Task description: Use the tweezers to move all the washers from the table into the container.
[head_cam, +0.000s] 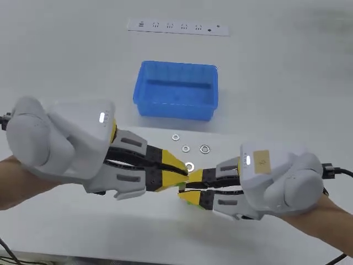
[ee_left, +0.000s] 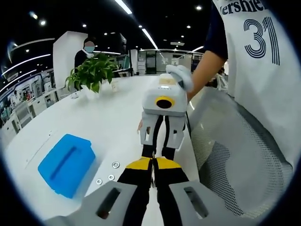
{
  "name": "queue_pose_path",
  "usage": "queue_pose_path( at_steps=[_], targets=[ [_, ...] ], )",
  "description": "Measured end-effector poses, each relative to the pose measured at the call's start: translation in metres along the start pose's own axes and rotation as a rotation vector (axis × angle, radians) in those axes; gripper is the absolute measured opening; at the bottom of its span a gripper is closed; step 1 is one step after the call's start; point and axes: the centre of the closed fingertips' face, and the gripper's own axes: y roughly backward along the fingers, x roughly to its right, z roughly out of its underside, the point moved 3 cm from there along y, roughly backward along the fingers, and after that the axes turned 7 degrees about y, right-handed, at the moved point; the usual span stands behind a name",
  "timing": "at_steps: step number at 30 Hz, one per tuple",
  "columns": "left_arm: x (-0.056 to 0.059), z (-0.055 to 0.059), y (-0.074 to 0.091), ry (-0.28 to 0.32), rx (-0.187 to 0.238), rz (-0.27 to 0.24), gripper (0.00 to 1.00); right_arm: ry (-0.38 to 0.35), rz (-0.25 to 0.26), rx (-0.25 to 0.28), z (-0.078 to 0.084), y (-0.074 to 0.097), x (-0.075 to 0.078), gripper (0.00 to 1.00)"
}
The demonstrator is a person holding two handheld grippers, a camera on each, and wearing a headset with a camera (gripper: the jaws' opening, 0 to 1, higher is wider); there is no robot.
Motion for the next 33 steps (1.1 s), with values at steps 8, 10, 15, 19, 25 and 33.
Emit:
queue_pose_path(
  at_steps=[8, 10, 15, 19, 25, 33],
  targets=[
    [-0.004, 0.002, 0.005, 0.049, 0.022, -0.036, 0.06, -0.006, 0.016, -0.012, -0.002, -0.005, 0.000, 0.12],
    [-0.003, 0.002, 0.004, 0.056, 0.028, -0.035, 0.06, -0.004, 0.011, -0.018, -0.002, -0.006, 0.000, 0.12],
    [0.000, 0.001, 0.003, 0.051, 0.028, -0.023, 0.05, 0.019, -0.005, -0.038, -0.002, -0.007, -0.001, 0.10],
    [-0.001, 0.002, 0.005, 0.042, 0.013, -0.028, 0.05, 0.028, -0.006, -0.051, -0.004, -0.009, 0.000, 0.08],
    [-0.002, 0.003, 0.020, 0.039, 0.003, -0.048, 0.05, 0.048, 0.003, -0.052, -0.014, -0.016, 0.002, 0.08],
    [-0.023, 0.007, 0.042, 0.055, 0.002, -0.107, 0.06, 0.063, 0.046, -0.053, -0.027, -0.035, 0.021, 0.09]
  ],
)
